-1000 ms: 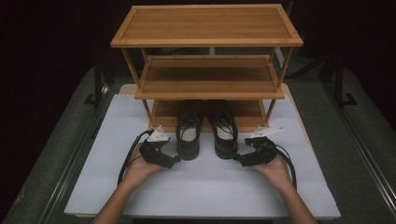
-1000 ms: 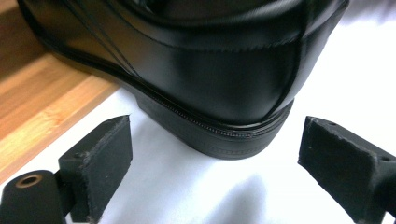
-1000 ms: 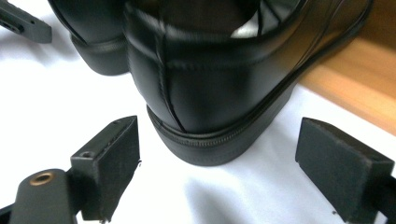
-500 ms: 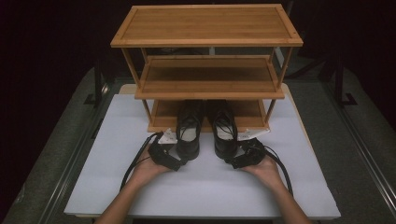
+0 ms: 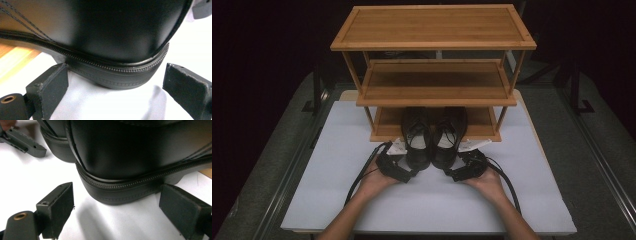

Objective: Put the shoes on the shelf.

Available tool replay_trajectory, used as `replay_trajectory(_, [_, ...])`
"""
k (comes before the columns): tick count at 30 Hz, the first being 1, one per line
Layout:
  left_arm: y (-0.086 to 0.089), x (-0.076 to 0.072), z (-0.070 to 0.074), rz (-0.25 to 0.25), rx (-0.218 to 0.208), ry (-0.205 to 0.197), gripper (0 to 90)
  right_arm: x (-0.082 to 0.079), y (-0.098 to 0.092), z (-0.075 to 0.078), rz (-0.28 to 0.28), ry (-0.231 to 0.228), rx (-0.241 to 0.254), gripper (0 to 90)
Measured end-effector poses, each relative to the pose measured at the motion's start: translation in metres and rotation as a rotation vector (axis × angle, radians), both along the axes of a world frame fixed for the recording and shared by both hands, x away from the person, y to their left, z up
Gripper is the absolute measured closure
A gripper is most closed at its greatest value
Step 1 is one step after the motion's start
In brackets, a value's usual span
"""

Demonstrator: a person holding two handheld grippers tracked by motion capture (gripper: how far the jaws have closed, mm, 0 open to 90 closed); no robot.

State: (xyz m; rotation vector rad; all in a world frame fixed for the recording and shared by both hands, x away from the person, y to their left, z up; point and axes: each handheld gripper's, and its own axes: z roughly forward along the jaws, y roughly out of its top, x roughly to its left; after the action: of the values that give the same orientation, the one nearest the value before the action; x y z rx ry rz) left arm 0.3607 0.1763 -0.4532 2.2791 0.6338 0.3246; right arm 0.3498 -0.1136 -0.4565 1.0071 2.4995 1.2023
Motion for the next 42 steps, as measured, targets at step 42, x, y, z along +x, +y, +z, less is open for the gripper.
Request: replay_trajectory(42, [-0.003, 0.052, 0.032, 0.050, -0.116, 0.027, 9.8, 0.043, -0.008, 0.027, -0.111, -0.013, 0.101, 21.2])
